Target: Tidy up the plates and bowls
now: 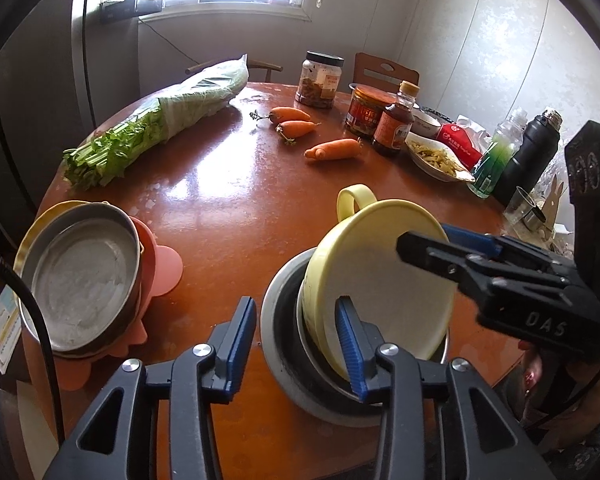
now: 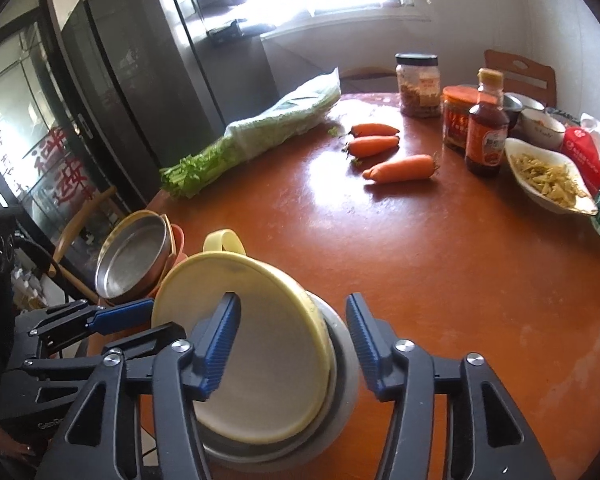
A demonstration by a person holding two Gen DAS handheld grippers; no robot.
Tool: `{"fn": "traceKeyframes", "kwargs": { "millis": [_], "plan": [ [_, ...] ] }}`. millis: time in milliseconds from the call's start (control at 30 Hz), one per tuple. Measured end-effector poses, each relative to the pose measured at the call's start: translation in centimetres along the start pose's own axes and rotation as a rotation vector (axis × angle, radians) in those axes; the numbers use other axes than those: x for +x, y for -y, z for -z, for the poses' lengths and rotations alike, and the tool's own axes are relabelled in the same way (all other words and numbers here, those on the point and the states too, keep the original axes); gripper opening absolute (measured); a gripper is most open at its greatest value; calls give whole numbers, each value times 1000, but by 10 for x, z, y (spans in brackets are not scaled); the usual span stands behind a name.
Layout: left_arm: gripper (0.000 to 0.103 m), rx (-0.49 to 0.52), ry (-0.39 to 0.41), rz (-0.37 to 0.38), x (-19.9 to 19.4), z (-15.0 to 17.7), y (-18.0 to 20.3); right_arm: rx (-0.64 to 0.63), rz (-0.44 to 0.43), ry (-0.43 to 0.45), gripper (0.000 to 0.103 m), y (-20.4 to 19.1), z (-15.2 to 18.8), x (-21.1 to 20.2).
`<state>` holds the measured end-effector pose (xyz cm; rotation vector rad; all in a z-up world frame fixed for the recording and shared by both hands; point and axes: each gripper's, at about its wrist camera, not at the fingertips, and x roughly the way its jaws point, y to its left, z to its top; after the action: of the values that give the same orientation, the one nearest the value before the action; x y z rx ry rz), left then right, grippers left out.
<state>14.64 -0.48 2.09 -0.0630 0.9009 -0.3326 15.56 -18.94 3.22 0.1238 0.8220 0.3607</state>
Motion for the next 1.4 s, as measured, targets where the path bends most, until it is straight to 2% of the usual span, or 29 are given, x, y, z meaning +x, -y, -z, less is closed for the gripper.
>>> {"fn": "traceKeyframes", "kwargs": {
  "millis": [233, 367, 533, 900, 1100, 1133, 1300, 1400],
  "plan": [
    [50, -9, 10, -14, -8, 4, 2, 6, 14, 24, 73, 4, 6, -20],
    [58, -46, 12, 0, -10, 11, -3, 24, 16, 7, 75, 9, 17, -21],
    [67, -123, -2, 55, -4, 21, -10, 57, 20, -41, 75, 19, 29, -13],
    [70, -193, -87, 26, 31, 28, -15, 176, -31, -137, 76, 33, 48, 13],
    [70, -196, -103, 63, 40, 29, -14, 202, -53, -160, 76, 36, 53, 22],
    [70, -197, -106, 72, 42, 29, -13, 198, -55, -160, 75, 35, 53, 23],
    [59, -200, -117, 115, 47, 29, -7, 152, -83, -147, 50, 25, 52, 22],
    [58, -190, -117, 96, 47, 28, -4, 150, -73, -146, 49, 25, 51, 22]
  ]
}}
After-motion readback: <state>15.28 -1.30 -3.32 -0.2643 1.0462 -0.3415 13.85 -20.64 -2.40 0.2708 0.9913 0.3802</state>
